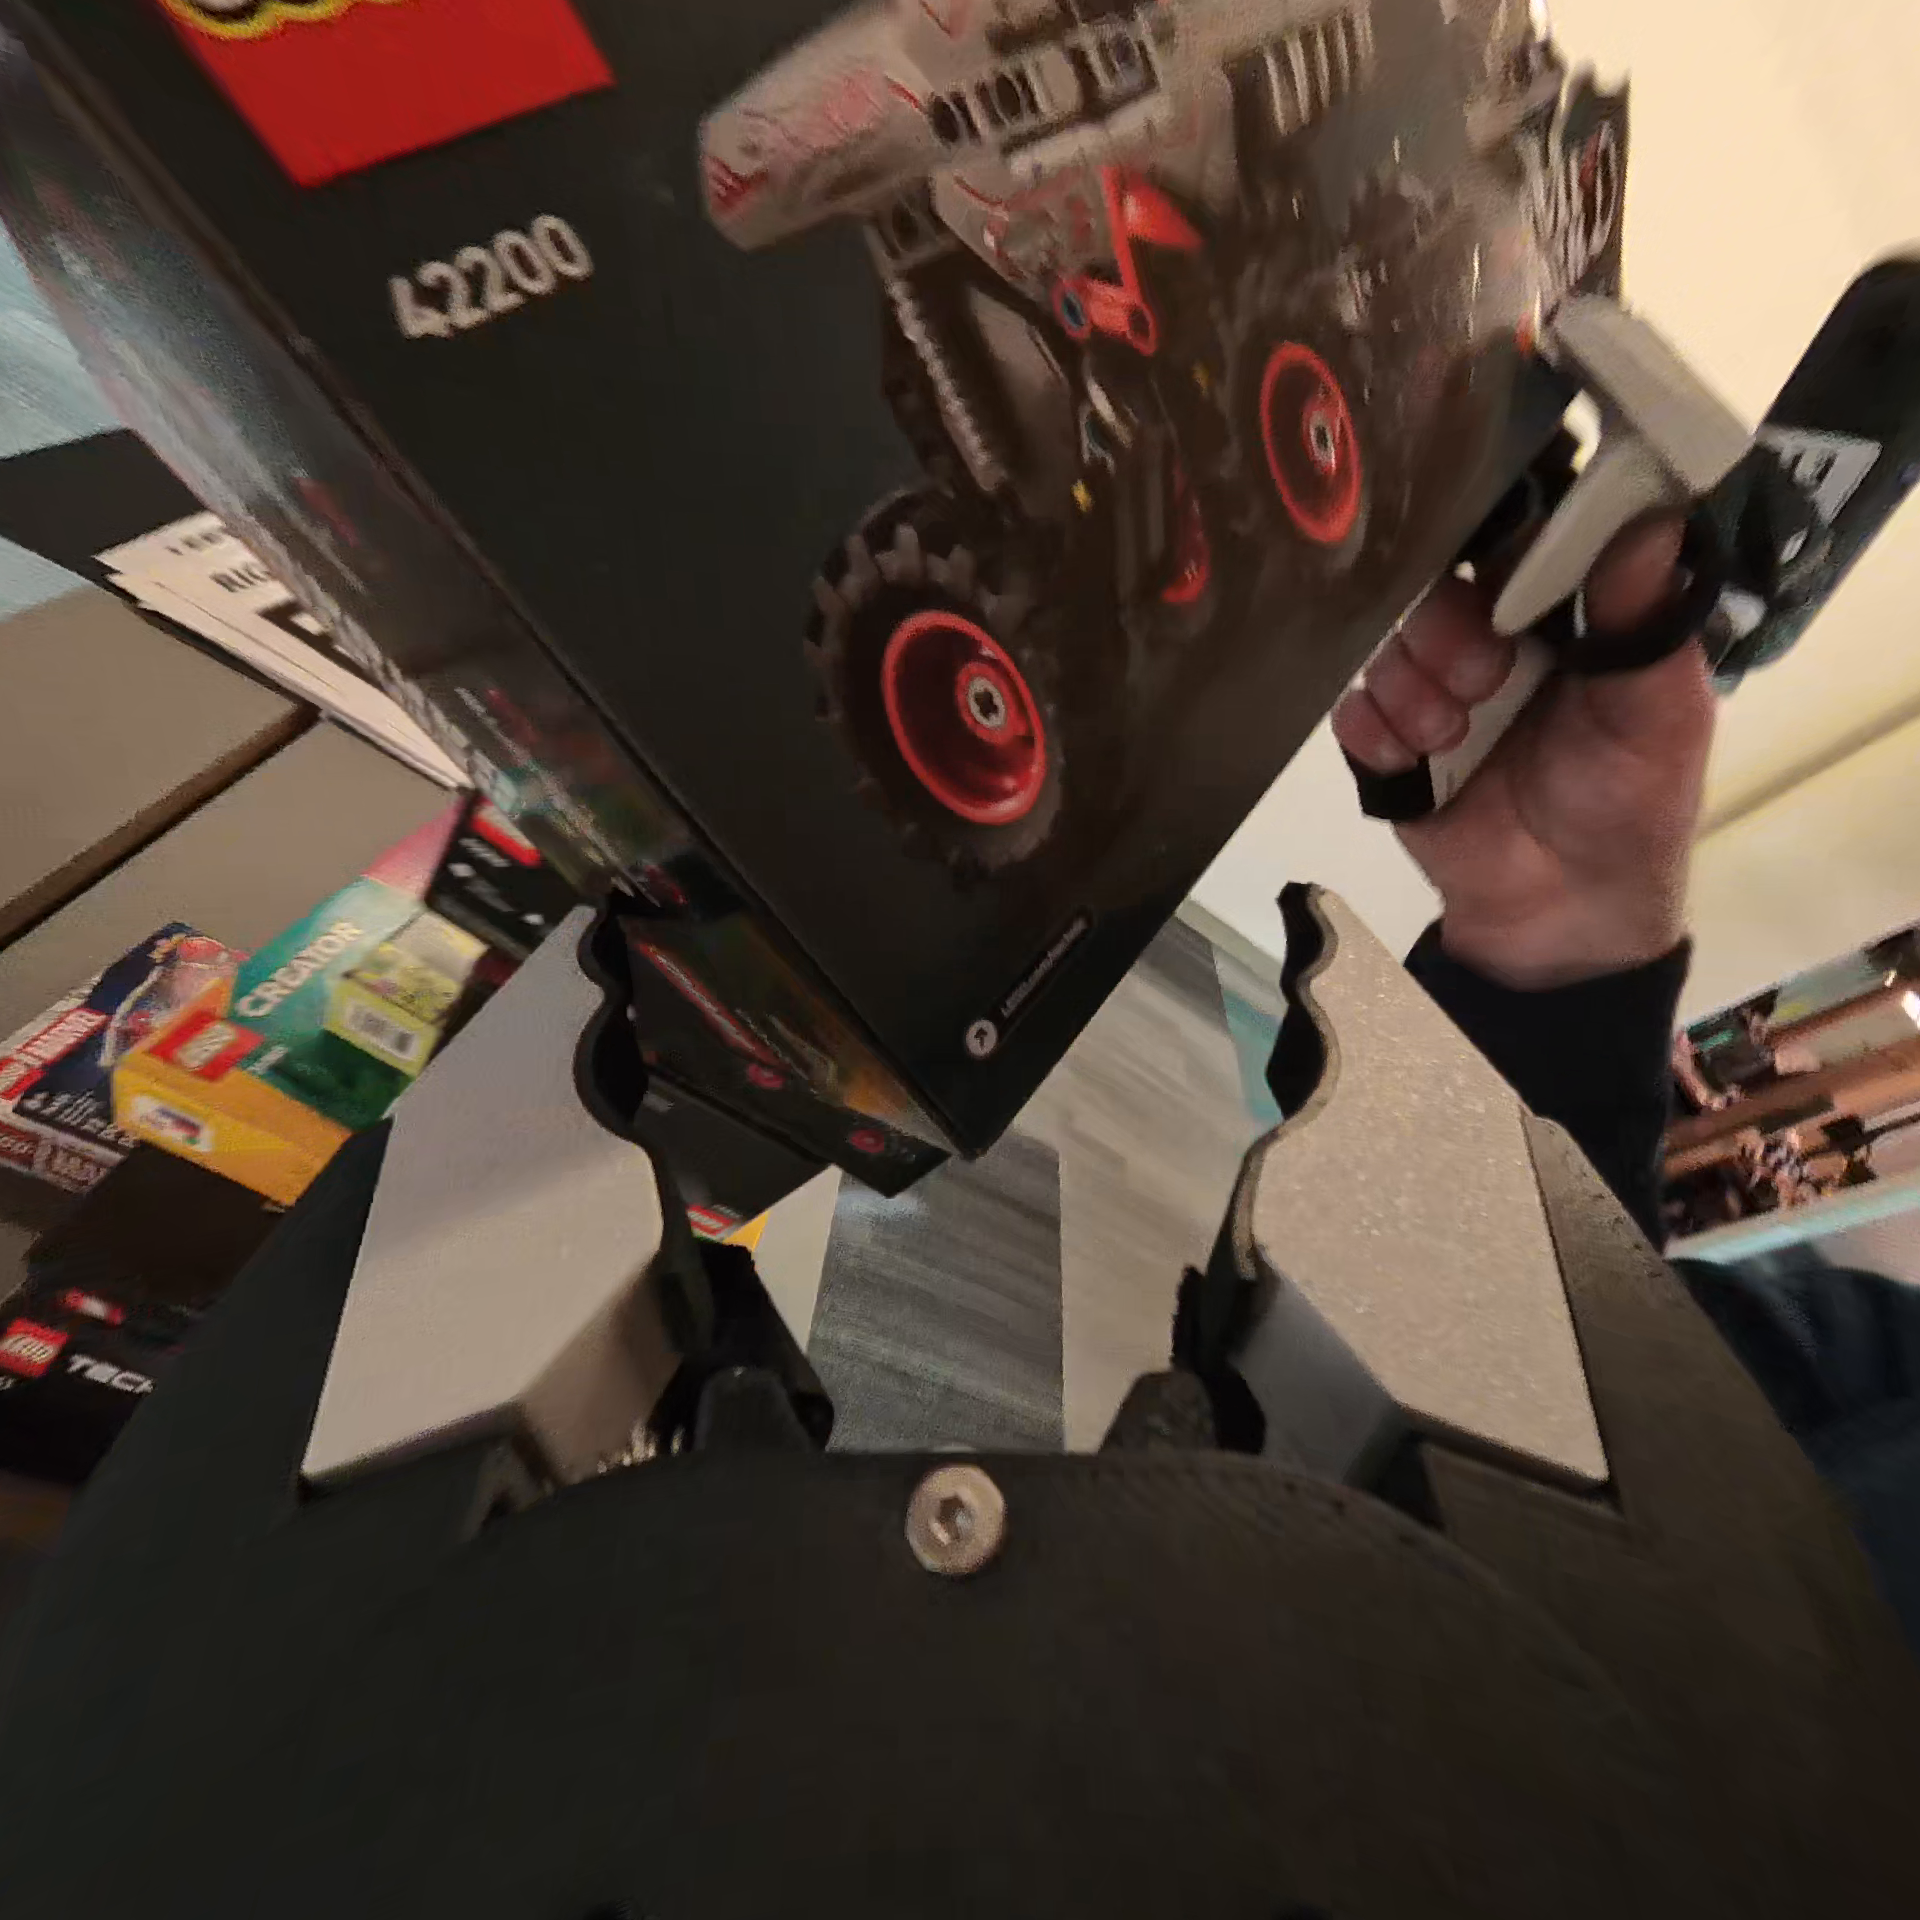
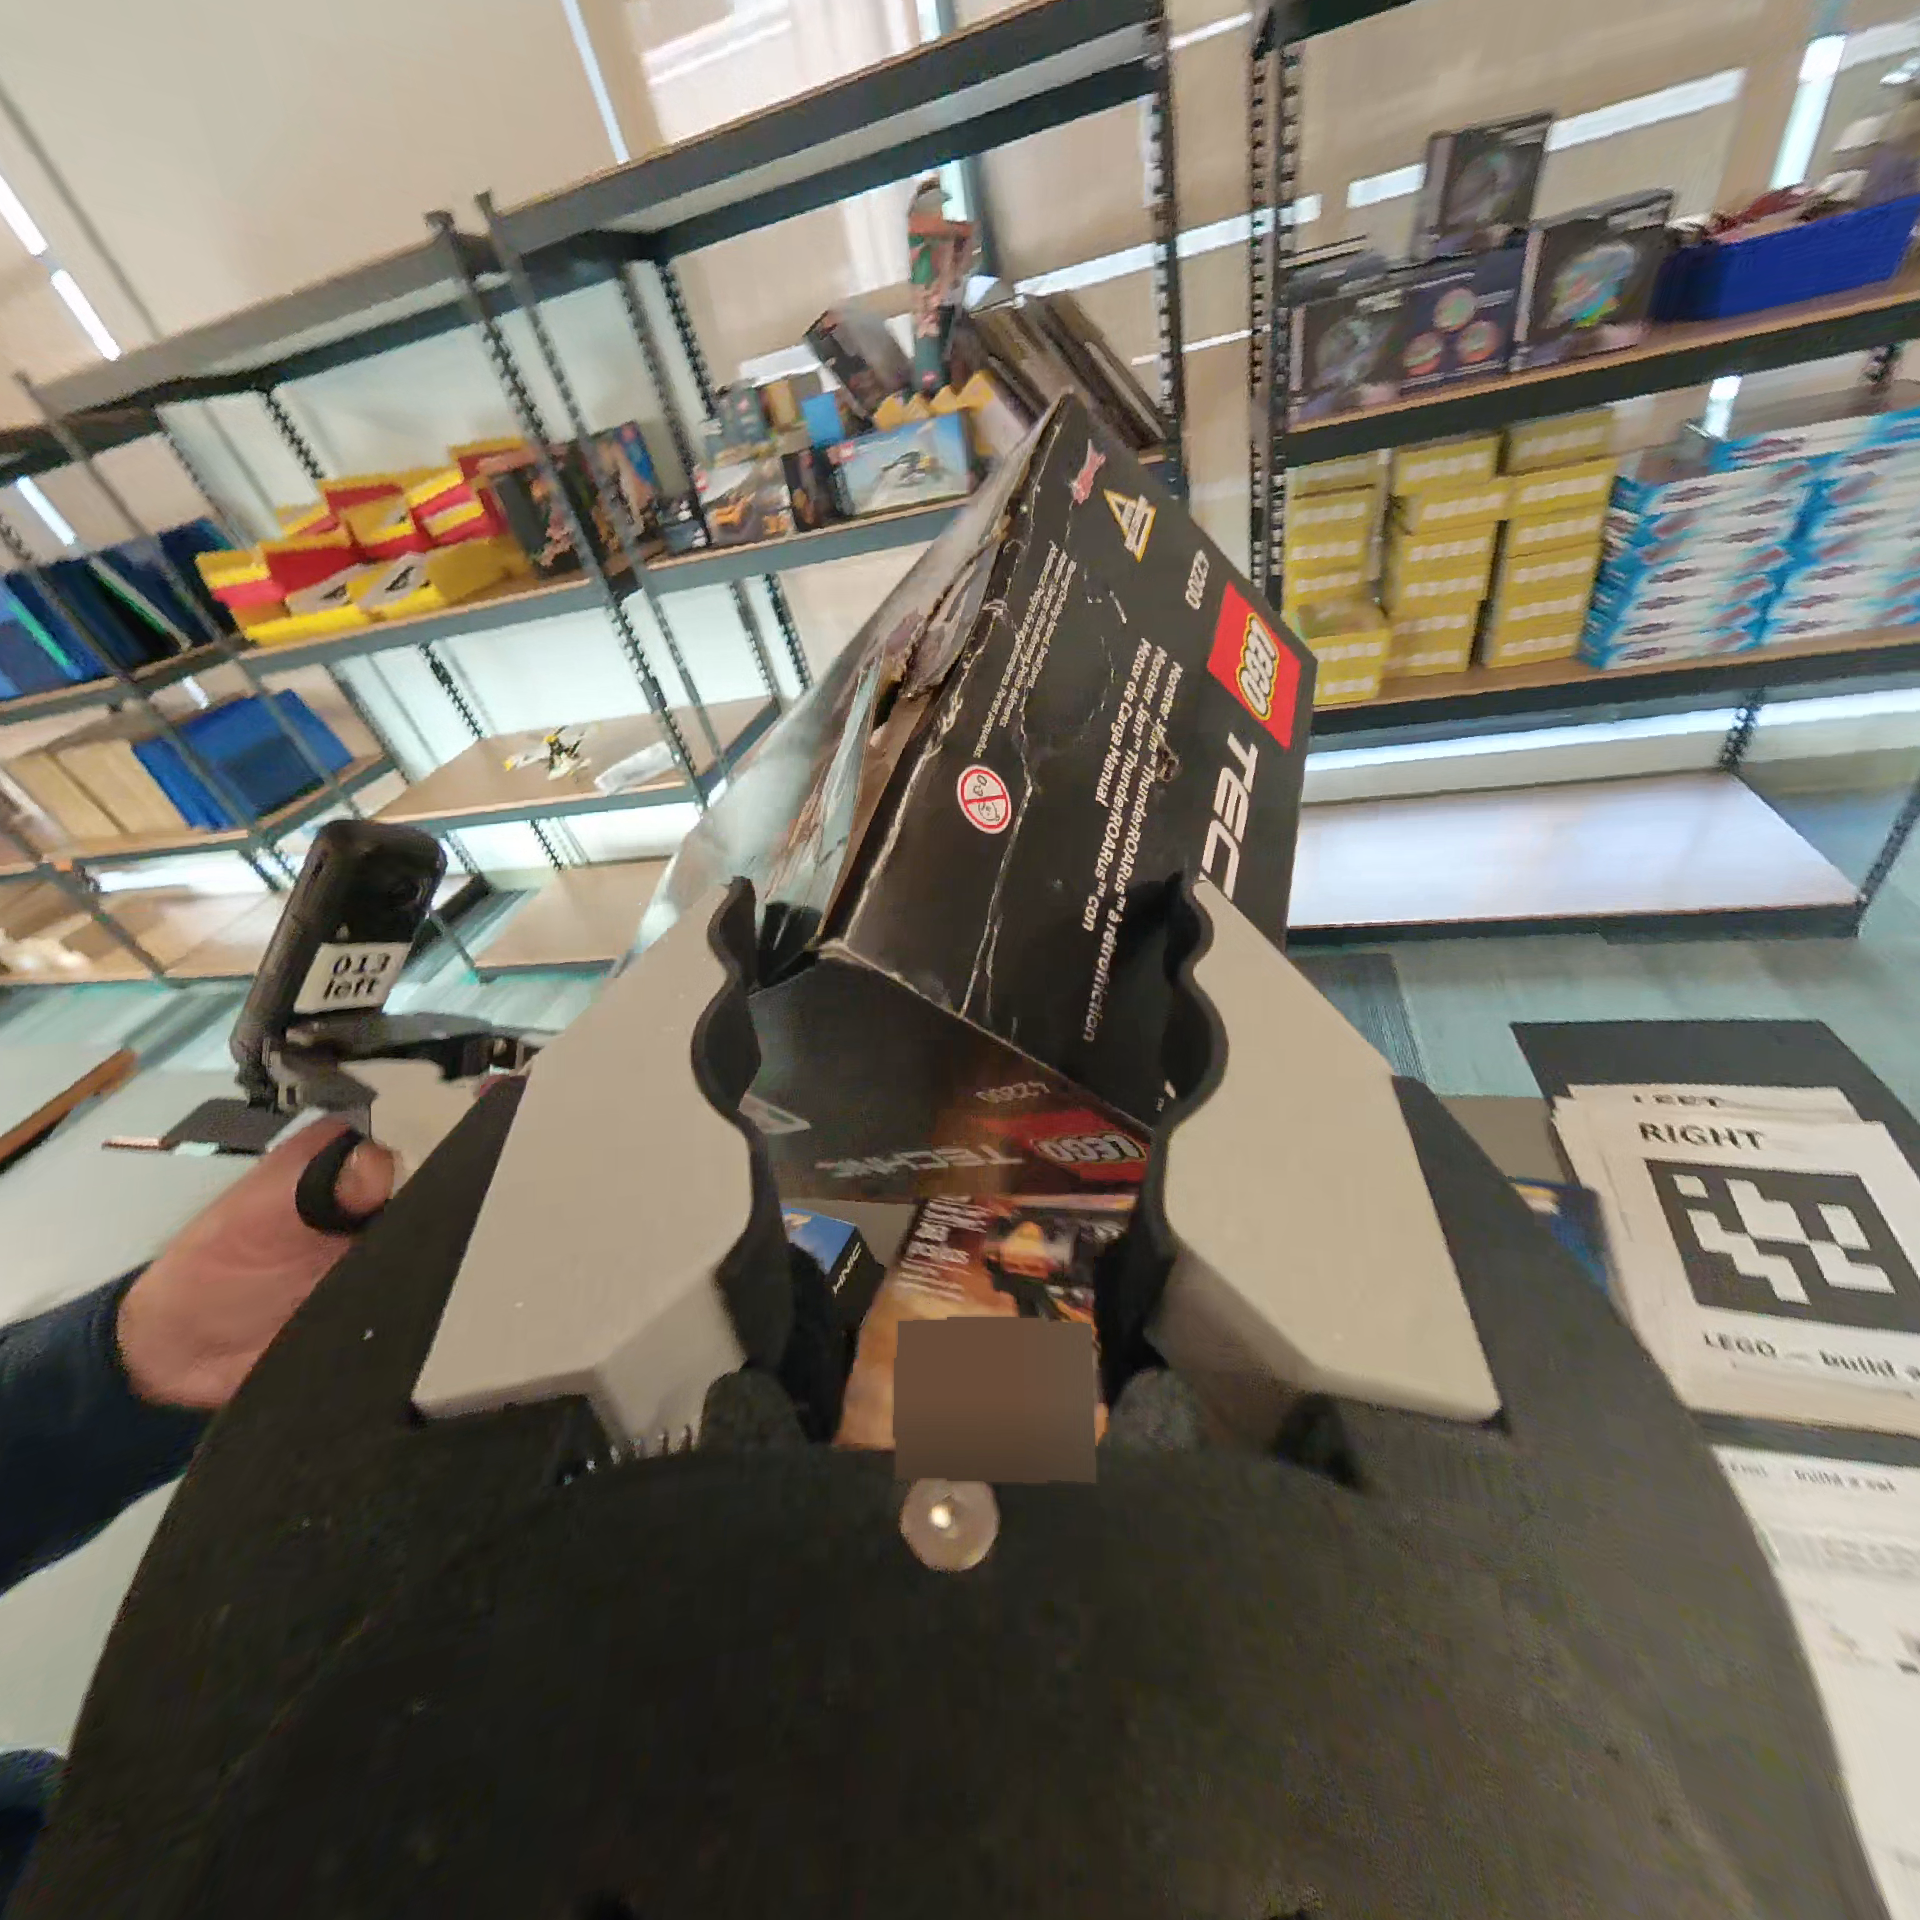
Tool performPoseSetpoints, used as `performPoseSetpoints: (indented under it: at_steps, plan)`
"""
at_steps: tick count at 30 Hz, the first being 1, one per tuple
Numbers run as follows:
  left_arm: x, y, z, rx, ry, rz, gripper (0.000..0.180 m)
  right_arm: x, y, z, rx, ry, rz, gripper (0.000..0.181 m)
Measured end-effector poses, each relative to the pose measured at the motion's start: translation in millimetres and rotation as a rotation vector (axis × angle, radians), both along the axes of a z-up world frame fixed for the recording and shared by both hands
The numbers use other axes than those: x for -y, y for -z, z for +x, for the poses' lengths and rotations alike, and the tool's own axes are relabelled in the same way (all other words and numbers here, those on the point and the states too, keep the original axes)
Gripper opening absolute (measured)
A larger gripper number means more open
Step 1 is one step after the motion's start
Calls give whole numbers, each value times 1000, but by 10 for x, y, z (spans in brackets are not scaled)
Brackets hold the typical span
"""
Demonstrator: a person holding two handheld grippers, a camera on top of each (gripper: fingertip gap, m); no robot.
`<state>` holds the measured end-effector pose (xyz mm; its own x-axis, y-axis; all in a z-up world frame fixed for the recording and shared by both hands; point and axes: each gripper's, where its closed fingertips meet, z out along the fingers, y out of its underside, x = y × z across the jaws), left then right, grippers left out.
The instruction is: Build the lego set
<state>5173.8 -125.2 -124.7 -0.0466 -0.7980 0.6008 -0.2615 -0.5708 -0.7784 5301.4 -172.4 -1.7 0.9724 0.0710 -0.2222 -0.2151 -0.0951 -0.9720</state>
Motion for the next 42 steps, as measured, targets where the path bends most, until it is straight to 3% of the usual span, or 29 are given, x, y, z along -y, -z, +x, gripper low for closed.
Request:
performPoseSetpoints:
  at_steps: [3, 7, 9, 12, 18, 28, 31, 37, 39, 42]
  plan:
    - [289, 127, 301, -57, 65, -28, 124, 191, 171, 403, -74, 26, -35, 78]
    - [572, 362, 512, -137, 181, -80, 145, 309, 937, 1031, -269, 79, -181, 71]
    - [660, 416, 509, -147, 231, -34, 134, 329, 1459, 1252, -363, 102, -266, 80]
    - [767, 343, 457, -94, 298, -56, 122, 368, 1550, 1379, -462, 100, -161, 77]
    - [768, 298, 341, 6, 301, -46, 107, 297, 1522, 1345, -399, 97, -192, 80]
    - [568, 380, 399, -15, 283, 4, 113, 120, 1540, 1359, -395, 116, -178, 81]
    - [498, 351, 358, 4, 290, -53, 112, 165, 1521, 1333, -395, 124, -187, 82]
    - [383, 466, 9, 7, 224, -32, 111, 422, 1078, 1187, -175, 243, -85, 89]
    - [248, 572, -186, -11, 183, -42, 111, 462, 701, 794, -49, 131, 19, 88]
    - [-169, 947, -588, -110, 50, 1, 112, 531, 320, -308, 94, -305, 131, 77]
